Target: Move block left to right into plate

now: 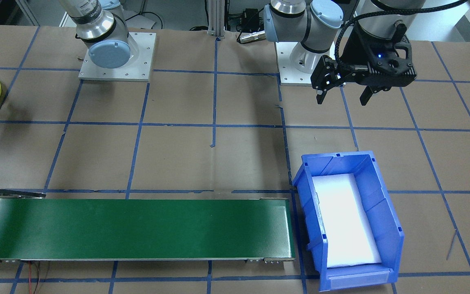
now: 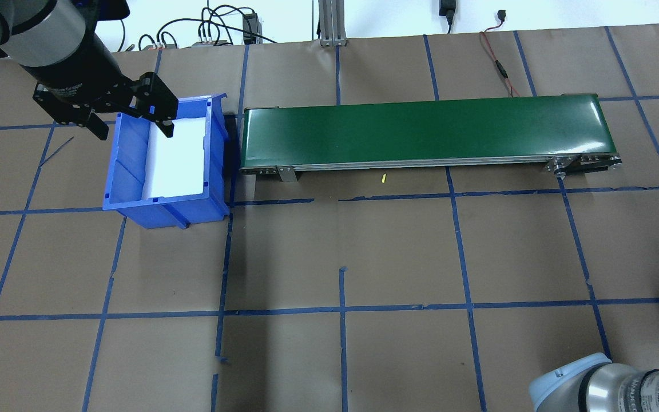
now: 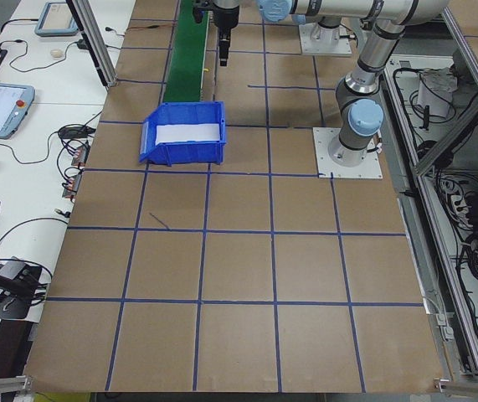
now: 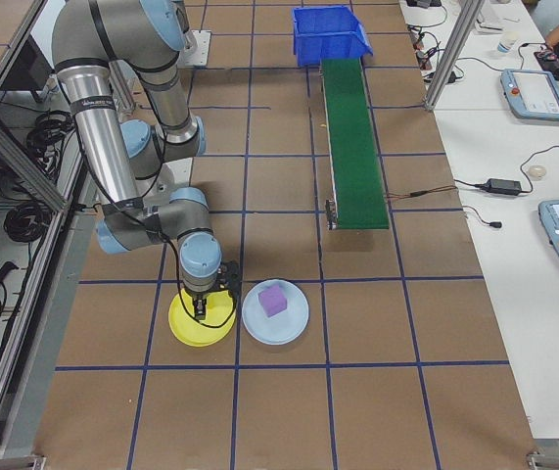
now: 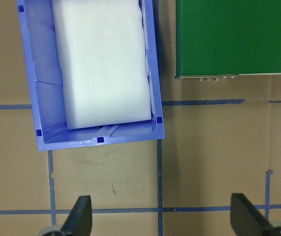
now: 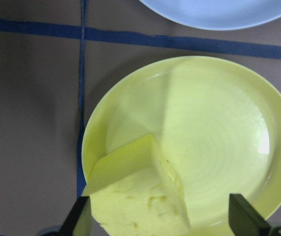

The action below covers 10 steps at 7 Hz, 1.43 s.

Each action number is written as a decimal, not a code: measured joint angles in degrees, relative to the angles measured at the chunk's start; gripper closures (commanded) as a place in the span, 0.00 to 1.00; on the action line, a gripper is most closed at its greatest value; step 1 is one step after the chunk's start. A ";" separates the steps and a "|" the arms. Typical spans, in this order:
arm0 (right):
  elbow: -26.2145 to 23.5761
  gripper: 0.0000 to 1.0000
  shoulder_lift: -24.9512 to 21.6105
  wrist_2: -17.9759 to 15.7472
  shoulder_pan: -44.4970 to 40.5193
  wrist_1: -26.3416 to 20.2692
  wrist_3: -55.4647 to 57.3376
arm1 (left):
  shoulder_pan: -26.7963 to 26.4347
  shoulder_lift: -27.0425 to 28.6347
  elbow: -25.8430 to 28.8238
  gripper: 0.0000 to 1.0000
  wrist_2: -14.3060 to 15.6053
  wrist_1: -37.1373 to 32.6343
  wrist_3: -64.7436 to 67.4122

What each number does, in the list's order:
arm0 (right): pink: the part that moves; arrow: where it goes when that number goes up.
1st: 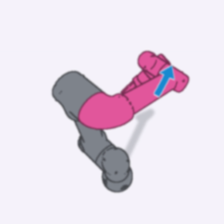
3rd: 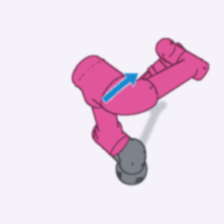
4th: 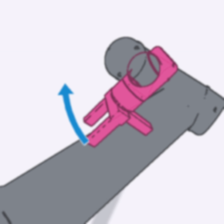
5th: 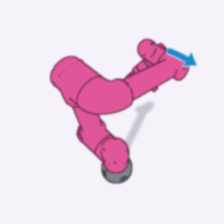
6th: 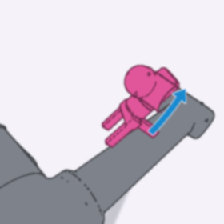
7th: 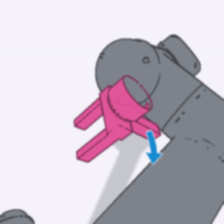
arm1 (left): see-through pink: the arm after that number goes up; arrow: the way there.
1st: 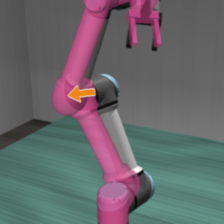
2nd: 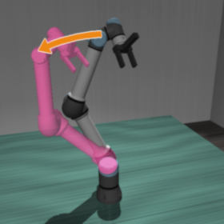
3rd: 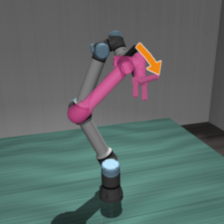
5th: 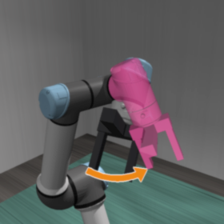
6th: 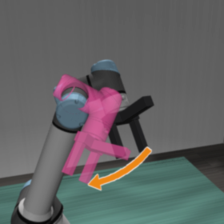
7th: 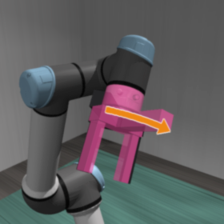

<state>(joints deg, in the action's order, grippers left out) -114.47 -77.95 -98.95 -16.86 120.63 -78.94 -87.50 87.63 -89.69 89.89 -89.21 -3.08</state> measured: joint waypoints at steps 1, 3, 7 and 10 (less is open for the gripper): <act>0.32 0.00 -0.31 0.46 -1.89 -0.36 1.03 | 0.00 0.00 0.01 0.00 -0.04 0.00 0.00; 2.51 0.00 -1.73 0.66 -12.21 -0.87 4.73 | 0.04 0.00 0.06 0.00 -0.06 -0.02 0.00; 8.28 0.00 -9.67 3.43 -42.52 -10.09 36.94 | 0.07 0.01 0.13 0.00 -0.06 -0.09 0.00; 14.68 0.00 -16.24 8.01 -57.49 -23.88 57.71 | 0.08 -0.01 0.13 0.00 -0.07 -0.09 0.08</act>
<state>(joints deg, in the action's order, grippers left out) -99.79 -94.19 -90.94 -74.35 96.74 -21.23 -87.41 87.62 -89.56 89.82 -89.30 -3.00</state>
